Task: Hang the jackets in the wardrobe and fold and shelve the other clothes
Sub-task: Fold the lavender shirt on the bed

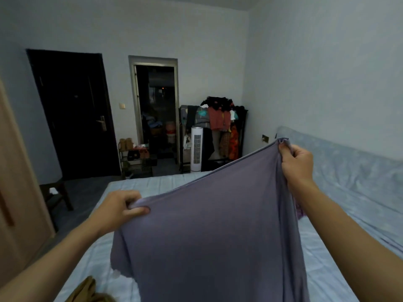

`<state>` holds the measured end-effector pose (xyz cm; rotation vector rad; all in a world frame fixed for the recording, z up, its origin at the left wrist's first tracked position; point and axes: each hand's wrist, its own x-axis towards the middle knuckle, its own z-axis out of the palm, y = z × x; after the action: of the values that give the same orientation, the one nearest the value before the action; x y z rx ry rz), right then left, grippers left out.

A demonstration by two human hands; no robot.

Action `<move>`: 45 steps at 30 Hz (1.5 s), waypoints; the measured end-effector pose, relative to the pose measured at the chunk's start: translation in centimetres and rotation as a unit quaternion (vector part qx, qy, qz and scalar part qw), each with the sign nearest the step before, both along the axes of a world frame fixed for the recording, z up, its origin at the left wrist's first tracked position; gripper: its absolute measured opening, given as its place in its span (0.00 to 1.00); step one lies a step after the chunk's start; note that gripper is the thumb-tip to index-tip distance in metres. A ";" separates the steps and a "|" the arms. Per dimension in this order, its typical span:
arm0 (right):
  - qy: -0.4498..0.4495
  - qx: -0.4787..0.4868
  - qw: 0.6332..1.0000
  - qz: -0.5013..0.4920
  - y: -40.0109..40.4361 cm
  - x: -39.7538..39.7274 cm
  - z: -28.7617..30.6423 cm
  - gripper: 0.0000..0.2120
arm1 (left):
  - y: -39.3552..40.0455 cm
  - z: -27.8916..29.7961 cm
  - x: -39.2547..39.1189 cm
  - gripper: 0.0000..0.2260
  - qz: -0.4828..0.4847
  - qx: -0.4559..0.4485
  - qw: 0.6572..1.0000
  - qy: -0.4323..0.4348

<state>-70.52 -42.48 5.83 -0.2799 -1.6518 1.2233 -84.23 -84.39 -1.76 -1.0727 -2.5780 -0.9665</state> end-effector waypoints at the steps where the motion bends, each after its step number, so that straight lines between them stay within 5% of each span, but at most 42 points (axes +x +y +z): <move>1: -0.007 0.007 1.000 -0.011 0.5 -0.9 -0.1 0.22 | -0.3 0.3 -0.9 0.13 -0.021 -0.018 0.999 -0.020; 4: -0.015 0.009 0.999 -0.040 1.8 -3.5 -0.7 0.22 | -1.5 0.2 -3.9 0.10 -0.040 -0.070 0.996 -0.041; 13: -0.141 0.108 0.984 0.013 3.7 -8.2 -5.1 0.23 | -3.1 -3.9 -9.9 0.08 0.081 0.025 0.996 0.010; 17: -0.213 0.102 0.968 0.086 4.9 -9.6 -8.0 0.08 | -3.6 -4.2 -11.0 0.08 0.110 -0.006 0.994 0.008; 21: -0.206 0.086 0.969 0.104 5.4 -11.0 -9.9 0.03 | -3.3 -3.3 -11.3 0.09 0.139 -0.016 0.990 0.018; 28: -0.206 0.049 0.976 0.049 8.6 -14.3 -13.1 0.14 | -3.5 -3.9 -12.6 0.10 0.170 -0.021 0.985 -0.017; 38: -0.237 -0.023 0.969 0.063 10.4 -19.2 -18.2 0.10 | -2.8 -8.0 -15.6 0.06 0.195 0.124 0.948 -0.219; 45: -0.319 -0.069 0.945 0.033 10.0 -24.8 -23.3 0.13 | 0.4 -10.2 -18.4 0.05 0.190 0.210 0.848 -0.449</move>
<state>-95.29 -32.45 -17.49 -0.7784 -2.1342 1.3898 -102.62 -83.99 -11.95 0.0853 -2.7588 -2.1348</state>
